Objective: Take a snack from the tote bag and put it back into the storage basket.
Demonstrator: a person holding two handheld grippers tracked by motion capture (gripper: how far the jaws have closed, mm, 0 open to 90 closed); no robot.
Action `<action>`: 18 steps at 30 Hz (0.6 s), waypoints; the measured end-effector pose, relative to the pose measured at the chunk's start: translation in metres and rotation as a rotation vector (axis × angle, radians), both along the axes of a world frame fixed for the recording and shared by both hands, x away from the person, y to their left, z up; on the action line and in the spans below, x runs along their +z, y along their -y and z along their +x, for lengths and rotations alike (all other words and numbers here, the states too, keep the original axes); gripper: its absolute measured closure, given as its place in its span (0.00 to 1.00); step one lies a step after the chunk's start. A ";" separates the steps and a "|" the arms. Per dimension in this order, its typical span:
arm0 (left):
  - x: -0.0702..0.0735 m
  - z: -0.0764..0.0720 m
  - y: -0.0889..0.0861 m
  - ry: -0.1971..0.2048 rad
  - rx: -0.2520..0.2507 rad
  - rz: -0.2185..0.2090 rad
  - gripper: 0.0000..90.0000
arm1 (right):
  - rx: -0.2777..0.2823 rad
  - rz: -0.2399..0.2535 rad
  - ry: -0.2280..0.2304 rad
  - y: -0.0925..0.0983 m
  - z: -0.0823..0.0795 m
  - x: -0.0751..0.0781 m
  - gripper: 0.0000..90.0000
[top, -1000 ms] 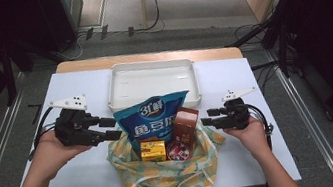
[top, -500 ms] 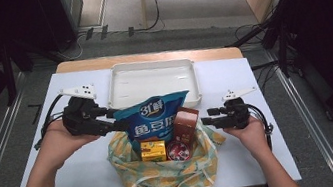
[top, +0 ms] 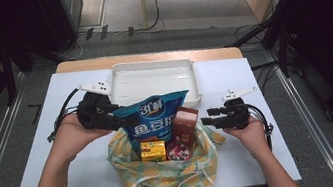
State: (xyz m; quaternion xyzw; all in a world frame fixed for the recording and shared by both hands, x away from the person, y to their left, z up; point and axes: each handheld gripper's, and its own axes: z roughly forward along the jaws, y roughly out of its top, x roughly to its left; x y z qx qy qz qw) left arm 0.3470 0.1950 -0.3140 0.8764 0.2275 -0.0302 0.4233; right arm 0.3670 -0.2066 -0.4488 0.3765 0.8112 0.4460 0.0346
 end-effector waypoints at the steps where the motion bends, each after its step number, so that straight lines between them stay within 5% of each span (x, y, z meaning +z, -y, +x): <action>1: -0.001 0.000 0.001 0.005 -0.004 0.008 0.66 | 0.002 -0.001 -0.001 0.000 0.000 0.000 0.53; 5: -0.003 -0.001 0.003 0.033 0.000 0.018 0.77 | 0.006 -0.006 -0.002 -0.001 0.000 0.000 0.53; 18: -0.011 0.001 -0.001 -0.013 -0.003 -0.048 0.98 | 0.018 -0.010 -0.005 -0.003 0.000 -0.002 0.53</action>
